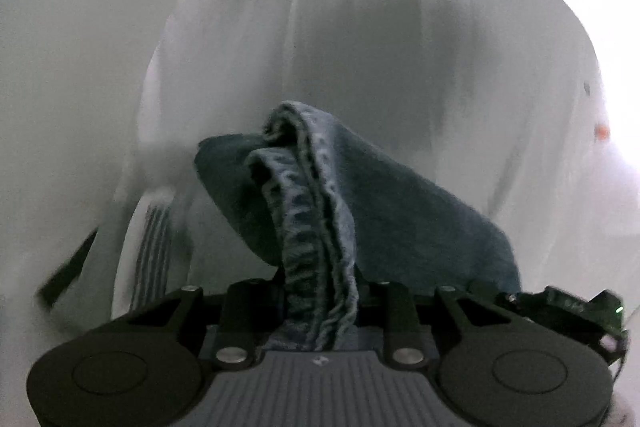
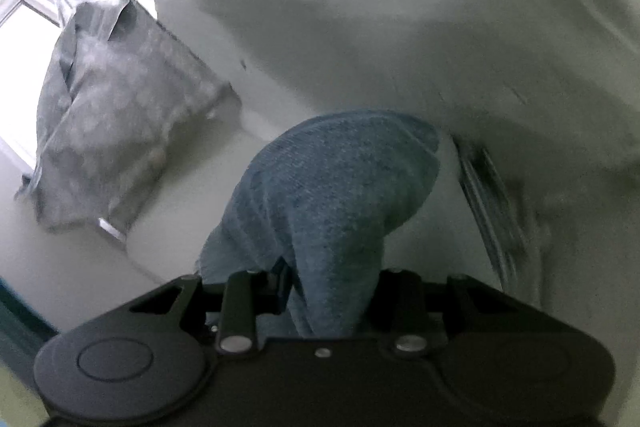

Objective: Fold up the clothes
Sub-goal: 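Lift the folded jeans with both tools and carry them to the clothes stack, then lower the jeans onto the folded clothes stack and open both tools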

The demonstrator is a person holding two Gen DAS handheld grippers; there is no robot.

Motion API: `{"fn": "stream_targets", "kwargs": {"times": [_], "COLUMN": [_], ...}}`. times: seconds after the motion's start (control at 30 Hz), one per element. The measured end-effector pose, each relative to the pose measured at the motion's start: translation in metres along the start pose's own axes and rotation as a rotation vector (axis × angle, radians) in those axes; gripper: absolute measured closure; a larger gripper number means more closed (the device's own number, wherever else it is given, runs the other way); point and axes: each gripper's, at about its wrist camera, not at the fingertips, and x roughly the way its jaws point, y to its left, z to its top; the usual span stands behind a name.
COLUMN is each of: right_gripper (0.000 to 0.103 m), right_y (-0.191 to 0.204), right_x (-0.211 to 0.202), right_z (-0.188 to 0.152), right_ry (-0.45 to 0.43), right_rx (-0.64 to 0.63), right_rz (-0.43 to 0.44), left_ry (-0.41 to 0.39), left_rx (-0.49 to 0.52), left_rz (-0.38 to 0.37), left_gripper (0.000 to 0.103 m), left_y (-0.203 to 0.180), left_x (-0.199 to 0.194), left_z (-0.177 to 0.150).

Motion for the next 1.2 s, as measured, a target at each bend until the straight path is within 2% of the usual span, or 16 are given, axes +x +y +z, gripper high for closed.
{"fn": "stream_targets", "kwargs": {"times": [0.03, 0.07, 0.1, 0.13, 0.2, 0.27, 0.37, 0.47, 0.5, 0.53, 0.6, 0.67, 0.77, 0.87, 1.03, 1.2], "right_gripper": [0.064, 0.054, 0.039, 0.035, 0.041, 0.041, 0.037, 0.029, 0.025, 0.023, 0.019, 0.017, 0.003, 0.0, 0.0, 0.0], "right_y": [-0.004, -0.01, -0.017, -0.027, -0.053, -0.093, -0.131, -0.141, -0.14, -0.139, -0.138, -0.136, -0.13, -0.112, -0.081, -0.064], "right_x": [0.015, 0.03, 0.046, 0.067, 0.109, 0.138, 0.151, 0.156, 0.158, 0.158, 0.156, 0.15, 0.133, 0.109, 0.055, -0.002], "right_z": [0.014, 0.023, 0.031, 0.032, 0.025, 0.01, 0.001, 0.004, 0.006, 0.007, 0.009, 0.007, -0.002, -0.018, -0.057, -0.098], "right_ry": [-0.013, -0.029, -0.044, -0.063, -0.034, -0.033, -0.056, -0.047, -0.039, -0.032, -0.025, -0.026, -0.029, -0.051, -0.11, -0.193], "right_rx": [-0.013, -0.051, -0.09, -0.161, -0.229, -0.135, -0.002, 0.029, 0.017, 0.001, -0.025, -0.031, -0.033, -0.135, -0.25, -0.285], "right_rz": [-0.019, -0.06, -0.104, -0.187, -0.347, -0.378, -0.363, -0.357, -0.366, -0.375, -0.373, -0.355, -0.376, -0.369, -0.378, -0.385], "left_ry": [-0.016, -0.007, 0.026, 0.058, 0.124, 0.185, 0.186, 0.168, 0.167, 0.165, 0.155, 0.136, 0.125, 0.106, 0.077, 0.002], "left_rx": [0.001, -0.009, -0.028, -0.048, -0.086, -0.144, -0.265, -0.302, -0.289, -0.259, -0.189, -0.109, 0.0, 0.074, 0.052, 0.133], "left_rz": [0.011, 0.041, 0.089, 0.137, 0.233, 0.305, 0.264, 0.247, 0.26, 0.294, 0.374, 0.428, 0.487, 0.526, 0.49, 0.481], "left_gripper": [0.075, 0.075, 0.074, 0.074, 0.074, 0.072, 0.061, 0.052, 0.046, 0.033, 0.017, 0.016, 0.007, 0.002, 0.0, 0.0], "left_y": [0.008, 0.019, 0.033, 0.047, 0.075, 0.105, 0.139, 0.149, 0.146, 0.141, 0.133, 0.122, 0.095, 0.07, 0.038, -0.014], "left_x": [0.012, 0.028, 0.05, 0.072, 0.115, 0.155, 0.17, 0.171, 0.172, 0.171, 0.168, 0.164, 0.15, 0.13, 0.088, 0.03], "left_z": [0.011, 0.016, 0.014, 0.012, 0.007, -0.001, -0.022, -0.028, -0.029, -0.029, -0.028, -0.029, -0.032, -0.039, -0.067, -0.11]}}
